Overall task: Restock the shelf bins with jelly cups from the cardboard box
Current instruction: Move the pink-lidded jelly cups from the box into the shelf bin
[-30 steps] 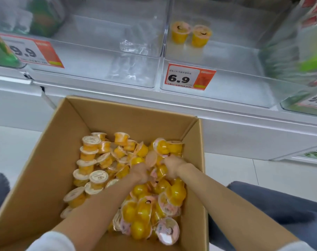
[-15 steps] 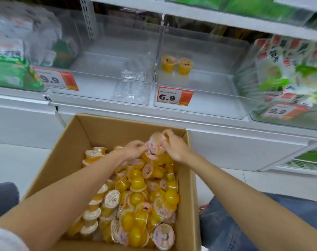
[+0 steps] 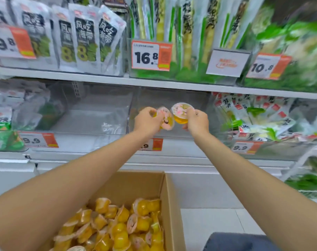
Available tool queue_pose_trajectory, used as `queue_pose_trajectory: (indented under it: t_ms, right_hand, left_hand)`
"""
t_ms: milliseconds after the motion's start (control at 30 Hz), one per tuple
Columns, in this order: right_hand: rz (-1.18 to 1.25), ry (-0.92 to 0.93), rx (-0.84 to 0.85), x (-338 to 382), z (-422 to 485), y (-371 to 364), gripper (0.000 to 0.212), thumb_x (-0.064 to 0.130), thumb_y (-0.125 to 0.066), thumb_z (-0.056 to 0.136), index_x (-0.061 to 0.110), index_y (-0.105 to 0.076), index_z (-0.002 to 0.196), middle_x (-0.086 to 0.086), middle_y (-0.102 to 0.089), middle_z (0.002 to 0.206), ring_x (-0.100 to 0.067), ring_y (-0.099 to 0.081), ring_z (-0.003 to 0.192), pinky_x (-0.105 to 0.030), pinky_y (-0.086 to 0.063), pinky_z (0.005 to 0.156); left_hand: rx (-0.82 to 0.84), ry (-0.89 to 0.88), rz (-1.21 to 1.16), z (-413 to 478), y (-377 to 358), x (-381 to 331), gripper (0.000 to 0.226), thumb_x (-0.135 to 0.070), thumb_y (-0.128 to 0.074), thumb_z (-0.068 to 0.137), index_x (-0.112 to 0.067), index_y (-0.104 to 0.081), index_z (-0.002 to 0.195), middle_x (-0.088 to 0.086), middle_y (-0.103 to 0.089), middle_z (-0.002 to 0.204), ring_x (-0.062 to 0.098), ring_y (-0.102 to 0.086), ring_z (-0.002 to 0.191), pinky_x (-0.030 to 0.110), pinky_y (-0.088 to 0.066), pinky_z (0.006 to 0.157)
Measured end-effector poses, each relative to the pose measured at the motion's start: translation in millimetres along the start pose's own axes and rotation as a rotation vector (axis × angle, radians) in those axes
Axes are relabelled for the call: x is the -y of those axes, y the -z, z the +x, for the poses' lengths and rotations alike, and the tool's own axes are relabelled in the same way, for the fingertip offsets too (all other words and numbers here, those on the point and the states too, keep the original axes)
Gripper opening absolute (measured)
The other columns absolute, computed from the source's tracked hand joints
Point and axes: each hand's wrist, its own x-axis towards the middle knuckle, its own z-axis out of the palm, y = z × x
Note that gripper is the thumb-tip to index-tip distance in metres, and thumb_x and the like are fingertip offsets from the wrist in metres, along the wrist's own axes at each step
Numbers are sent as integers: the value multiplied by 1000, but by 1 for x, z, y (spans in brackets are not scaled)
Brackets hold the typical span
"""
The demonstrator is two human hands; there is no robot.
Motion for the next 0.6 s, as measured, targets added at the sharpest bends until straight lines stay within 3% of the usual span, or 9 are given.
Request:
queue_pose_trajectory:
  t_ms: [67,100,233,300,433,533,600]
  right_hand:
    - [-53,-90,-5,-14,35,1,27,25,-44,96,7,-63,90,-11,-64,70,-20,-61,47,-39,-54,68]
    - [-85,-116,-14,-23,55,0,28,24,-44,95,4,-64,95,-13,-66,73,-25,-64,54,-42,-55,72]
    - [-215,-218,27,-65,130,-5,28,15,-49,93,2,-62,115,-20,-65,113,-38,-64,104,-49,-55,85]
    - [-308,-199,87,-79,150,-7,30,13,-46,96,0,-58,121,-19,-60,124,-36,-58,115,-45,-50,96]
    - [-554,-131,220,-104,179,-21,31,10,-45,97,-2,-56,124,-20,-55,132,-31,-56,117,-33,-47,97]
    - [-551,-177,252,-127,204,-36,23,18,-54,92,0,-63,104,-20,-65,118,-24,-62,92,-36,-55,81]
    - [-521,-151,237,-129,206,-34,32,25,-59,90,3,-57,113,-17,-61,124,-29,-63,103,-36,-54,81]
  left_hand:
    - [-5,92,-10,33,-25,3,31,-37,-63,89,-12,-61,108,7,-66,108,26,-67,92,41,-58,80]
    - [8,111,47,49,-38,8,33,-35,-62,90,-9,-60,110,9,-66,110,27,-66,96,40,-57,82]
    - [168,41,323,105,-86,27,34,-29,-63,90,-1,-63,109,17,-67,110,32,-63,105,36,-51,88]
    - [208,7,458,128,-106,31,38,-36,-61,90,-4,-61,111,16,-65,114,32,-61,108,34,-49,91]
    - [217,-73,746,165,-138,48,43,-50,-42,95,-19,-59,119,11,-61,126,34,-54,118,42,-44,99]
    - [158,-177,894,182,-143,62,35,-38,-42,98,-18,-63,116,15,-54,128,36,-46,120,41,-43,98]
    - [66,-223,850,194,-139,70,30,-32,-49,96,-17,-61,119,14,-48,127,35,-47,118,40,-42,95]
